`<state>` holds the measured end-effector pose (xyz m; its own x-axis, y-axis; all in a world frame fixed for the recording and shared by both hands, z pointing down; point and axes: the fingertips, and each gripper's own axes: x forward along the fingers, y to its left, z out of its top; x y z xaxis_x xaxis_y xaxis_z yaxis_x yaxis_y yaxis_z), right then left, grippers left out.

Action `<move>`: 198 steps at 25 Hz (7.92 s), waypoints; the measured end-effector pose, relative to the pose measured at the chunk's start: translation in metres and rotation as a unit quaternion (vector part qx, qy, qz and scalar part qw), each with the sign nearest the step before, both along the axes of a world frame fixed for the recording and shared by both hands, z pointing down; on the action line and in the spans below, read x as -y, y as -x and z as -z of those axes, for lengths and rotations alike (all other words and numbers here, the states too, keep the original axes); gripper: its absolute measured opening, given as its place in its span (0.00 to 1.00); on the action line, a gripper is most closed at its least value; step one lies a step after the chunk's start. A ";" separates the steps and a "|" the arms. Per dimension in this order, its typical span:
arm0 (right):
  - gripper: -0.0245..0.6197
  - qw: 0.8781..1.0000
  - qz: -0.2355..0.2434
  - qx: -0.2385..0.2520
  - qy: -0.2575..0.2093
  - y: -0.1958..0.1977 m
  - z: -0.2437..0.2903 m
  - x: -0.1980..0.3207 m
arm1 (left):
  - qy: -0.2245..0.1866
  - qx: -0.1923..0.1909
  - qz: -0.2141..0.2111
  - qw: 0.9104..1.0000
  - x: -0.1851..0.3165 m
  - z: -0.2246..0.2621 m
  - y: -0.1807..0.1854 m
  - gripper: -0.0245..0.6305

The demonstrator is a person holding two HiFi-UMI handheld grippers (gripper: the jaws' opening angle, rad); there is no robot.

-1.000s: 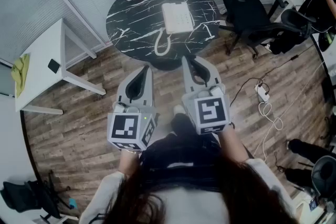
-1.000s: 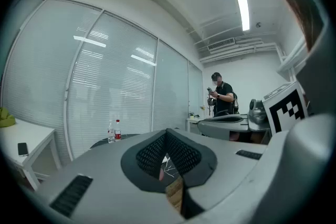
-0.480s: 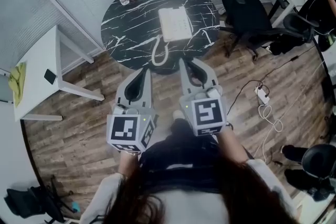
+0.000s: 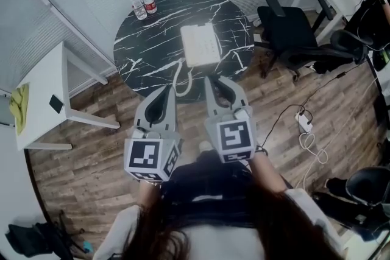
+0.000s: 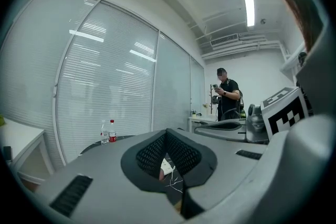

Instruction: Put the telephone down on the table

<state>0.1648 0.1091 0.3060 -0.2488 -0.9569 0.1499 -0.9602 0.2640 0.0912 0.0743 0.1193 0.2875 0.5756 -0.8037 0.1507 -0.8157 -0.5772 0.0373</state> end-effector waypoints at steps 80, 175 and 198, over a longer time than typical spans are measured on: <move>0.32 0.977 -0.070 -0.029 0.198 0.014 -0.189 0.277 | 0.069 0.006 -0.004 0.998 0.289 -0.058 0.092 0.04; 0.40 0.959 -0.027 -0.034 0.282 0.020 -0.247 0.297 | 0.104 -0.008 0.110 0.988 0.289 -0.067 0.133 0.04; 0.40 0.956 -0.003 -0.045 0.288 0.066 -0.255 0.308 | 0.100 -0.004 0.120 0.988 0.303 -0.070 0.172 0.04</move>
